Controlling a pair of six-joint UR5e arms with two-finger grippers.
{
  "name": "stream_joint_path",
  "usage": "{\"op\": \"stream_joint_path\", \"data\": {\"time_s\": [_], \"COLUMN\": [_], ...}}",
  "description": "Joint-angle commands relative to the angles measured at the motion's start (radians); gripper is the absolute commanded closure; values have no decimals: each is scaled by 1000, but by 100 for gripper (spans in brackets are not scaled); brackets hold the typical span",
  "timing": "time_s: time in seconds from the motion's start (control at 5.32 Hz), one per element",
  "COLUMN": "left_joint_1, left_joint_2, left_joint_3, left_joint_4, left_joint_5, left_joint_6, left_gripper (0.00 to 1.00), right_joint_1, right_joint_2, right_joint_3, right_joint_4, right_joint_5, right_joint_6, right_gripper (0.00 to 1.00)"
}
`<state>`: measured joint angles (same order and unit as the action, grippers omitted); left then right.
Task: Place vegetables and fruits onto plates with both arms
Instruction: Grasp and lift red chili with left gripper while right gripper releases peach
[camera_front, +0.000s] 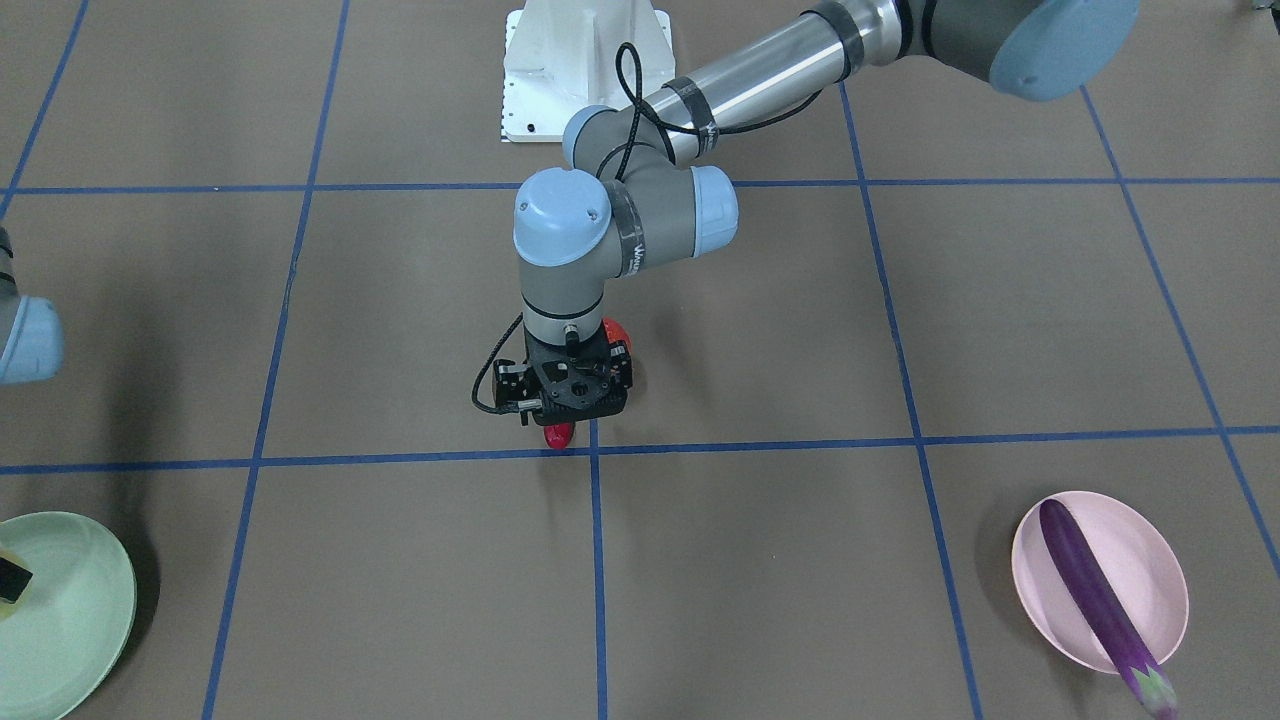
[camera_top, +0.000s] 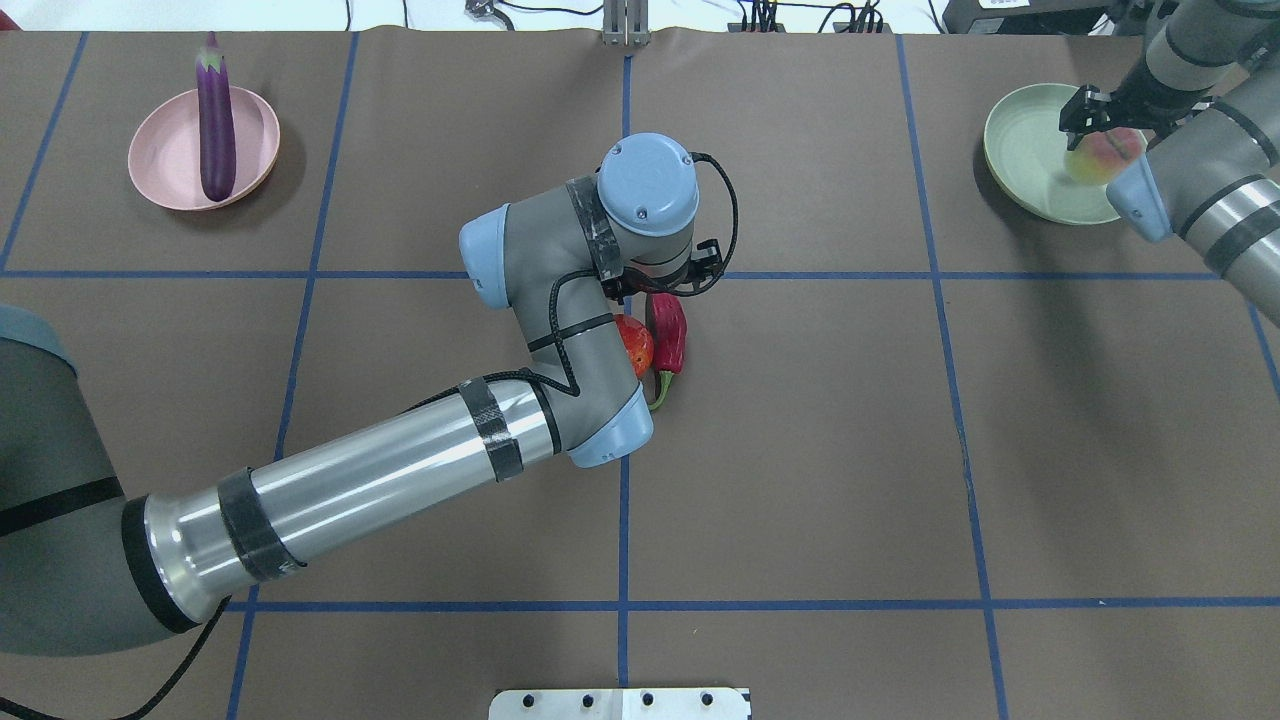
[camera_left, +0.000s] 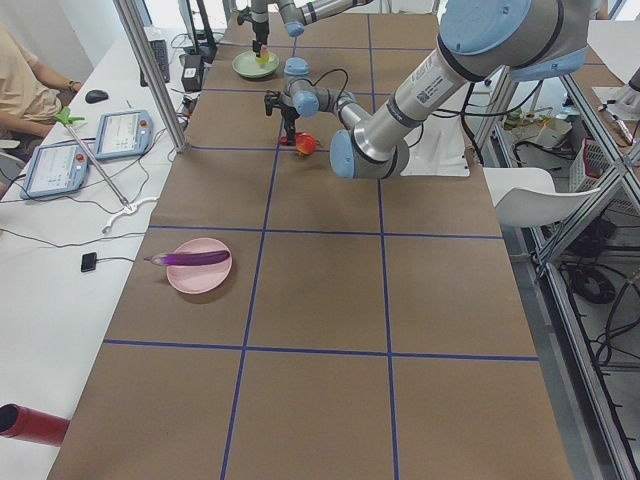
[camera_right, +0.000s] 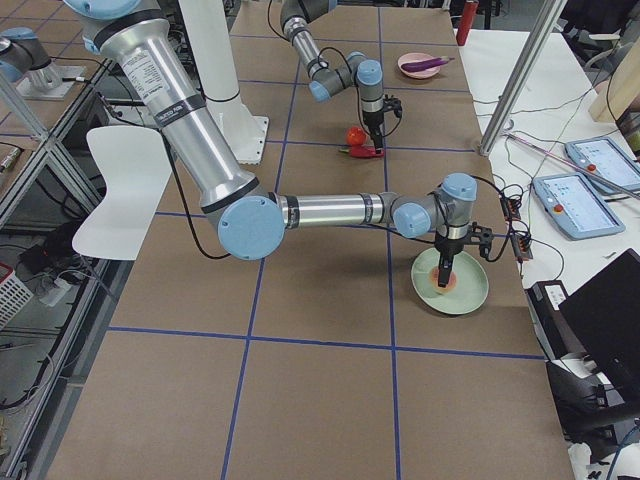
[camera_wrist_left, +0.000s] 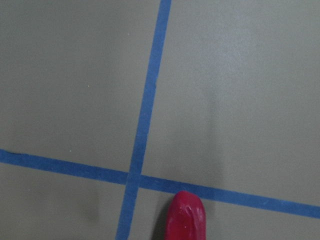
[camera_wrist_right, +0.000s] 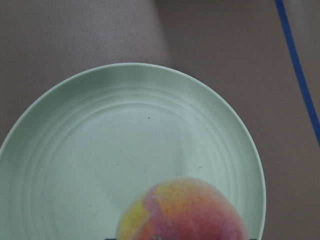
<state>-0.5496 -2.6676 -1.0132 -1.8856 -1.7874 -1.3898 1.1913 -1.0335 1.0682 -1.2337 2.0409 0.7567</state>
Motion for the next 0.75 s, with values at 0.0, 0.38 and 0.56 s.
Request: {"op": "stream_joint_path", "data": {"time_s": [0.0, 0.38, 0.56], "left_joint_1": [19, 36, 51], "left_joint_2": [-11, -17, -17], "left_joint_3": [14, 21, 27], "left_joint_4": [-3, -1, -1], "left_joint_5": [0, 5, 55], "left_joint_6": [0, 0, -2], "left_gripper": [10, 54, 76], "right_joint_1": [19, 31, 37], "right_joint_2": [-3, 0, 0], "right_joint_3": [44, 73, 75], "right_joint_4": [7, -3, -4], "right_joint_5": [7, 27, 36], "right_joint_6": [-52, -50, -50], "right_gripper": [0, 0, 0]}}
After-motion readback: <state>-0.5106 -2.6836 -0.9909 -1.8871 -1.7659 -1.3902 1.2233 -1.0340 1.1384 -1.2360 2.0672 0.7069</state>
